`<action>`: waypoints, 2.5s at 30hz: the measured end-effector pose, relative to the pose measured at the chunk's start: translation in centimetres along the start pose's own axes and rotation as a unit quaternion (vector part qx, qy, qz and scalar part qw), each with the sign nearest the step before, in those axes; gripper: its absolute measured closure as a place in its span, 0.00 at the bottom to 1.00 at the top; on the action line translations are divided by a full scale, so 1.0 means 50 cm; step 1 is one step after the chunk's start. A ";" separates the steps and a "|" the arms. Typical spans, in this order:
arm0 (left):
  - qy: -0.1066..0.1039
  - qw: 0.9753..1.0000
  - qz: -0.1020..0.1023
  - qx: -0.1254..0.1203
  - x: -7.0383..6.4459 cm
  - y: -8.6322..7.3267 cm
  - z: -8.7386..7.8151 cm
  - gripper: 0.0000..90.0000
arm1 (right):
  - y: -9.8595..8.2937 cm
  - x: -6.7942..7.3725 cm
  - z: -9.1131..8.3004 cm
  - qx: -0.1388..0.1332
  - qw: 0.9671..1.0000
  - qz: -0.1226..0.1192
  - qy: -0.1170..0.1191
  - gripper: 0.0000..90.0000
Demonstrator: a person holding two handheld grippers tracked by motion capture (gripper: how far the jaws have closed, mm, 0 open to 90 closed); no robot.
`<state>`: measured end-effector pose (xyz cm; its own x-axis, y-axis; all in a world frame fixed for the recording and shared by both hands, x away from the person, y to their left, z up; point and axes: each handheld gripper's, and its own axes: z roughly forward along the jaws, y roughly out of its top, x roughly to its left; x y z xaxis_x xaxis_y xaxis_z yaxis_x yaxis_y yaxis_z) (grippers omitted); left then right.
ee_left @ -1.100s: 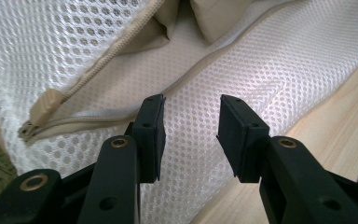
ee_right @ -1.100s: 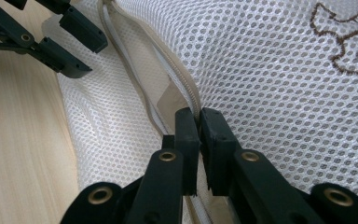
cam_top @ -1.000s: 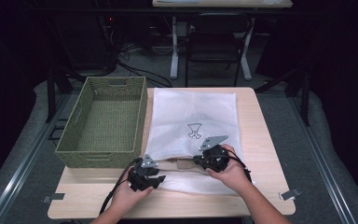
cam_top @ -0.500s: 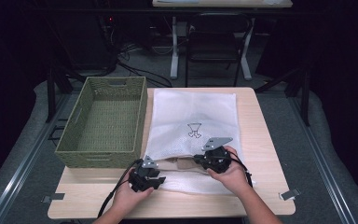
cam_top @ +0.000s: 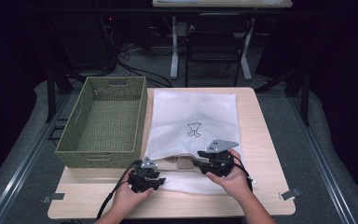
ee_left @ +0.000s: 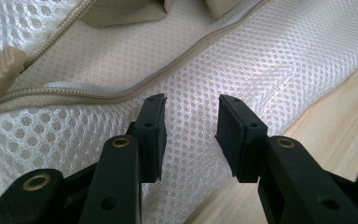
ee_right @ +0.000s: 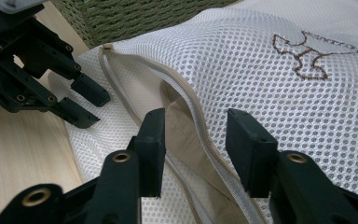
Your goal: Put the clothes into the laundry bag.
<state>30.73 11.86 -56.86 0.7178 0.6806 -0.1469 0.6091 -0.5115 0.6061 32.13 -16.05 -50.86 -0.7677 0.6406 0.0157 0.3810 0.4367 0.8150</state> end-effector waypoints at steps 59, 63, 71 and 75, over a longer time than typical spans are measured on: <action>0.057 0.988 -0.084 -0.117 0.170 -0.122 -0.210 0.56 | -0.172 -0.038 -0.158 -0.032 0.984 0.080 -0.157 0.48; 0.055 0.988 -0.091 -0.116 0.176 -0.128 -0.202 0.55 | -0.176 -0.035 -0.140 -0.019 0.987 0.065 -0.148 0.48; 0.069 0.991 -0.065 -0.095 0.180 -0.130 -0.181 0.56 | -0.181 -0.043 -0.113 0.004 0.990 0.062 -0.128 0.48; 0.071 0.993 -0.048 -0.081 0.168 -0.128 -0.174 0.55 | -0.182 -0.043 -0.113 0.005 0.990 0.066 -0.124 0.49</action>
<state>29.94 25.42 -55.17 0.5967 0.7956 -0.1050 0.6019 -0.3571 0.7143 27.39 -24.95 -55.05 -0.5601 0.8281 -0.0220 0.4766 0.3439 0.8091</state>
